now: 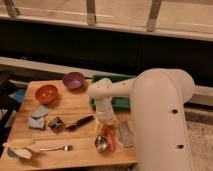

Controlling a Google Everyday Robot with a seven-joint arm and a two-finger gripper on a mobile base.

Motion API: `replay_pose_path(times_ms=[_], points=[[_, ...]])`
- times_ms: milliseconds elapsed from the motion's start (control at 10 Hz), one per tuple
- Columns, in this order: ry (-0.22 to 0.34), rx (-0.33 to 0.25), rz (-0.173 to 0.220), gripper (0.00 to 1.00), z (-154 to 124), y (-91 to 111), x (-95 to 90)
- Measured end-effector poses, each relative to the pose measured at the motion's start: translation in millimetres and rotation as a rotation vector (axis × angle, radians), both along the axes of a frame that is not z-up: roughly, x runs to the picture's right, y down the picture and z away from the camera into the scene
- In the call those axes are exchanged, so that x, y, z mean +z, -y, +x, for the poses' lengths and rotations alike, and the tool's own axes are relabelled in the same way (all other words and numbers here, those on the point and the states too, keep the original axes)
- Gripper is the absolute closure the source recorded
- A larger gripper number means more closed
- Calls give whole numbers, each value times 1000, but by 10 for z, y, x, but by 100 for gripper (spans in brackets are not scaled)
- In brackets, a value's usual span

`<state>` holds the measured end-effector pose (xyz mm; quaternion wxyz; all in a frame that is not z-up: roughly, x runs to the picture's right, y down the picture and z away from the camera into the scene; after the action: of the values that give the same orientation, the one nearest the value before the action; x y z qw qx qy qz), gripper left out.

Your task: Place pepper in metal cup

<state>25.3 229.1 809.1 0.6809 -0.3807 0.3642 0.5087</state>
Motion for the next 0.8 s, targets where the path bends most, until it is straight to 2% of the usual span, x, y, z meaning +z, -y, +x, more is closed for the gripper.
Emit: replay_pose_path(times_ms=[400,800], points=[[-10,16,-27,20,35,-103,40],[11,37,-17,22,-9,-89,61]])
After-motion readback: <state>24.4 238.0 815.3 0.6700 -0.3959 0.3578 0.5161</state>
